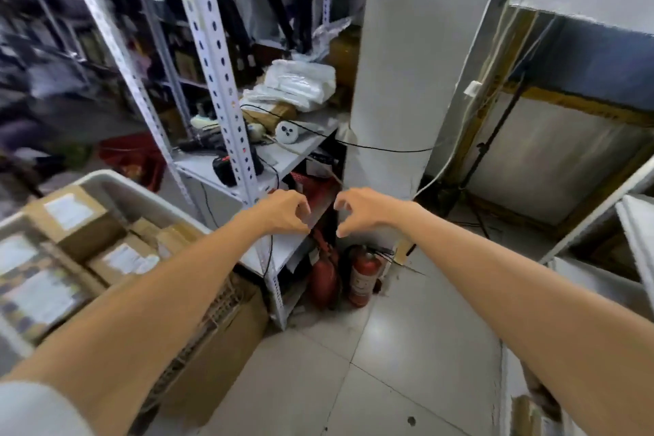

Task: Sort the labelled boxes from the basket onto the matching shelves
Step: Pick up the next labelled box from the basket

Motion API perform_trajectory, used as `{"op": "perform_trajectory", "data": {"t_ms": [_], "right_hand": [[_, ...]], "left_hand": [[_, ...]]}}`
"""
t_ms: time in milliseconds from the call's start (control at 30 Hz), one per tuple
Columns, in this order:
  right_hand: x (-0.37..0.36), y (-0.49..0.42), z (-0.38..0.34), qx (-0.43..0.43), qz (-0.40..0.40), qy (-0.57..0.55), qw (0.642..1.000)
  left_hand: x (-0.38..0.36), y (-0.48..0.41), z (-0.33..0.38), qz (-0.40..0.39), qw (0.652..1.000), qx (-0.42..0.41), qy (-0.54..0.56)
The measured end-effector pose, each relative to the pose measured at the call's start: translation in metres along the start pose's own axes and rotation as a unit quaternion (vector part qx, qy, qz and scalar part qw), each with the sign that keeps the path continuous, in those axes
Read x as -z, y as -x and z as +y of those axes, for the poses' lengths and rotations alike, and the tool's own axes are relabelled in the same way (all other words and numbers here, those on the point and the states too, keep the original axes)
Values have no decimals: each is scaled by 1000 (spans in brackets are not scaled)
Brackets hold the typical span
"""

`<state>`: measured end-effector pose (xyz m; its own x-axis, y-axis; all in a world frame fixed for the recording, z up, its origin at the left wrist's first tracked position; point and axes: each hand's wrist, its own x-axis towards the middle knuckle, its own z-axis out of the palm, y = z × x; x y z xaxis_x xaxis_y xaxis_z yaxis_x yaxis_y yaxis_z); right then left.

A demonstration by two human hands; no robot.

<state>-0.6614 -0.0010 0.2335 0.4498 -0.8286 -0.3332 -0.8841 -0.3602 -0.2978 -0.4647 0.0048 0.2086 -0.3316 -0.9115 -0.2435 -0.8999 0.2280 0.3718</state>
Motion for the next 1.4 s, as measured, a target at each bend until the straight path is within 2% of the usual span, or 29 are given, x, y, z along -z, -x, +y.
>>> {"op": "perform_trajectory", "data": {"t_ms": [200,300,433,567,800,933,1100,1300,1400], "right_hand": [[-34,-52,-100,159,-62,26,985],[-51,-71,-151,228,-83,34,970],[-75,-98,-208,283,-108,55,951],[-87,-130,-232,291,-135,74,944],[-87,-210,-247,239,-159,101,952],[-102,-248,-274,246,-172,121,946],[-137,-285,-305,307,-219,196,905],[-171,-323,-336,378,-275,231,854],[-193,-337,-348,399,-282,233,841]], "left_hand": [[-4,86,-86,47,981,180,55],[-11,120,-114,61,972,221,61],[-14,154,-166,36,952,298,67],[-11,157,-214,47,935,339,97],[-8,119,-274,42,939,324,109],[-10,118,-307,50,932,343,107],[-29,136,-347,21,895,418,152],[-57,147,-360,41,850,494,177],[-79,152,-367,39,829,520,204]]}}
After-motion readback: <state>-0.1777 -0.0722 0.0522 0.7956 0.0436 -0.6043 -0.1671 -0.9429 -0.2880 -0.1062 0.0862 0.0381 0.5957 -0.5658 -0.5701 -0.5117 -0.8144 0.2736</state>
